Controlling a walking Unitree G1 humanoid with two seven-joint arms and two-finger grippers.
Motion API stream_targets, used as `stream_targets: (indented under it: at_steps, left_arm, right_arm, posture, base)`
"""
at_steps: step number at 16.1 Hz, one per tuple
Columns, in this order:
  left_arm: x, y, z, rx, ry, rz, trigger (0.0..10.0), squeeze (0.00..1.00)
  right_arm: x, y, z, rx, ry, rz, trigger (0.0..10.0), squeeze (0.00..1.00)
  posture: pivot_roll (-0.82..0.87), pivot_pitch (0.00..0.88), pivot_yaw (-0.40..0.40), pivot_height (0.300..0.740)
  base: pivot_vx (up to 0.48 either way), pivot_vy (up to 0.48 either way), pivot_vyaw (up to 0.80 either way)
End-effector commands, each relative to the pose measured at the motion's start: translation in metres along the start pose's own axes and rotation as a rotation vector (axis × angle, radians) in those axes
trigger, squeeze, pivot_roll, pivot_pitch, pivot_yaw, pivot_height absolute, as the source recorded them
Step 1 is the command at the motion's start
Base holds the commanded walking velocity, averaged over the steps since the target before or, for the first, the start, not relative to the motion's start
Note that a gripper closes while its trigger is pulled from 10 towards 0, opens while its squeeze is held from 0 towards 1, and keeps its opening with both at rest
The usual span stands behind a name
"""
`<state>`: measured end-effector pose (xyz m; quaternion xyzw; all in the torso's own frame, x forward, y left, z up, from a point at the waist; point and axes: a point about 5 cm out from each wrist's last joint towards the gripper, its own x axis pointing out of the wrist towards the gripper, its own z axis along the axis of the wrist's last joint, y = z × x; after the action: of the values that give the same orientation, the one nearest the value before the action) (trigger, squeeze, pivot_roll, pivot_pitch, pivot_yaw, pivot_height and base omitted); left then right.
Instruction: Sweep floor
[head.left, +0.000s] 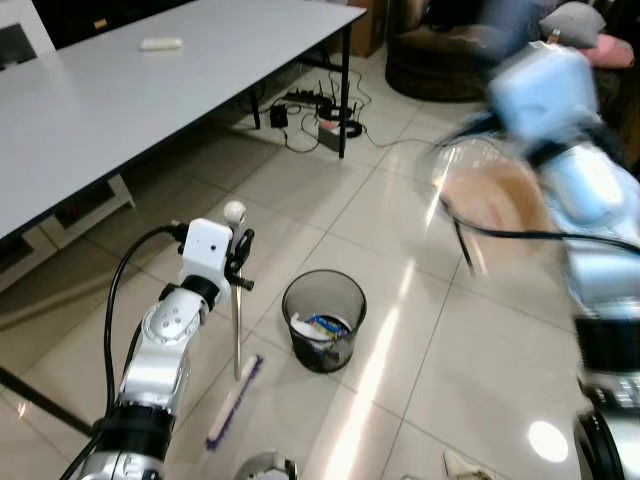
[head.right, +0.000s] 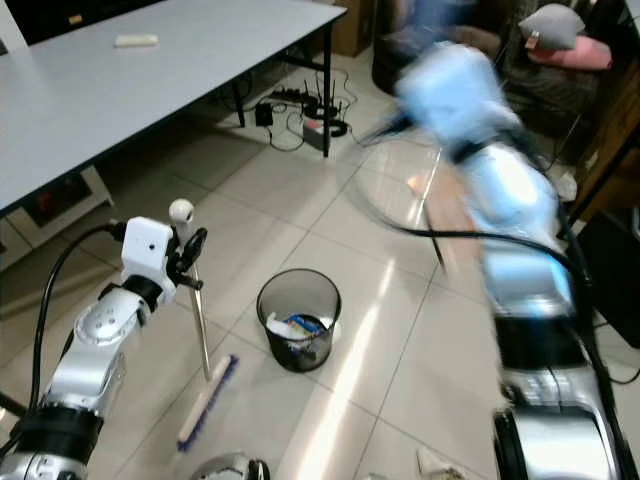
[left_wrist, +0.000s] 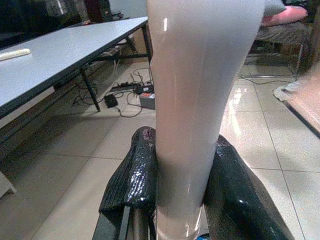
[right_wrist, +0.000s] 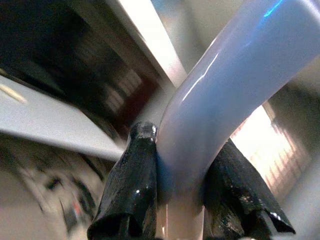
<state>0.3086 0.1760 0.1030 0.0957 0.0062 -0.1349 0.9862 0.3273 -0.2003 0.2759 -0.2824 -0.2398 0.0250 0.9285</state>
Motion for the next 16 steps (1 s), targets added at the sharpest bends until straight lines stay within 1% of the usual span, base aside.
stream_targets:
  at_steps: [1, 2, 3, 4, 5, 7, 8, 9, 10, 11, 13, 16]
  left_arm:
    - [-0.002, -0.001, 0.006, 0.031, -0.036, -0.024, 10.0, 0.0]
    - [-0.004, -0.002, 0.005, 0.031, -0.035, -0.032, 10.0, 0.0]
    - [-0.008, -0.005, 0.002, 0.025, -0.03, -0.043, 10.0, 0.0]
    - [-0.01, -0.008, 0.002, 0.017, -0.034, -0.054, 10.0, 0.0]
    - [-0.012, -0.01, 0.0, 0.015, -0.028, -0.059, 10.0, 0.0]
    - [-0.014, -0.012, -0.001, 0.019, -0.026, -0.069, 10.0, 0.0]
    - [-0.015, -0.012, 0.0, 0.03, -0.031, -0.074, 10.0, 0.0]
    - [-0.016, -0.012, 0.0, 0.032, -0.033, -0.076, 10.0, 0.0]
    - [-0.016, -0.012, 0.0, 0.036, -0.032, -0.073, 10.0, 0.0]
    - [-0.017, -0.011, 0.001, 0.034, -0.033, -0.068, 10.0, 0.0]
    - [-0.016, -0.011, 0.002, 0.032, -0.036, -0.067, 10.0, 0.0]
    - [-0.016, -0.012, 0.004, 0.031, -0.045, -0.067, 10.0, 0.0]
  right_arm:
    - [-0.015, -0.013, -0.019, 0.106, 0.112, -0.135, 10.0, 0.0]
    - [-0.024, -0.015, -0.027, 0.13, 0.151, -0.174, 10.0, 0.0]
    - [-0.042, -0.014, -0.045, 0.164, 0.249, -0.233, 10.0, 0.0]
    - [-0.057, -0.013, -0.06, 0.168, 0.329, -0.284, 10.0, 0.0]
    - [-0.061, -0.01, -0.062, 0.177, 0.335, -0.299, 10.0, 0.0]
    - [-0.064, -0.004, -0.061, 0.179, 0.339, -0.291, 10.0, 0.0]
    - [-0.065, 0.003, -0.06, 0.21, 0.355, -0.295, 10.0, 0.0]
    - [-0.067, 0.009, -0.062, 0.196, 0.377, -0.305, 10.0, 0.0]
    - [-0.069, 0.014, -0.063, 0.203, 0.398, -0.335, 10.0, 0.0]
    - [-0.07, 0.016, -0.064, 0.227, 0.408, -0.352, 10.0, 0.0]
    - [-0.072, 0.022, -0.064, 0.243, 0.414, -0.341, 10.0, 0.0]
    - [-0.074, 0.027, -0.063, 0.281, 0.409, -0.348, 10.0, 0.0]
  posture:
    - [0.0, 0.002, 0.075, 0.74]
    - [0.0, 0.003, 0.077, 0.74]
    - [0.01, 0.015, 0.076, 0.74]
    - [0.01, 0.022, 0.071, 0.74]
    - [0.01, 0.028, 0.07, 0.74]
    - [0.01, 0.031, 0.063, 0.74]
    - [0.01, 0.037, 0.06, 0.74]
    - [0.01, 0.042, 0.054, 0.74]
    - [0.01, 0.039, 0.051, 0.74]
    - [0.01, 0.037, 0.05, 0.74]
    - [0.02, 0.041, 0.051, 0.74]
    - [0.02, 0.044, 0.057, 0.74]
  base:
    - [0.0, 0.0, 0.0]
    - [0.0, 0.0, 0.0]
    - [0.0, -0.281, 0.0]
    - [0.0, -0.292, 0.0]
    - [0.0, -0.296, -0.46]
    - [0.0, -0.294, -0.8]
    - [0.0, -0.315, -0.8]
    - [0.0, -0.398, -0.8]
    - [0.0, -0.405, -0.8]
    - [0.0, -0.405, -0.8]
    - [0.0, -0.403, -0.8]
    - [0.0, -0.402, -0.8]
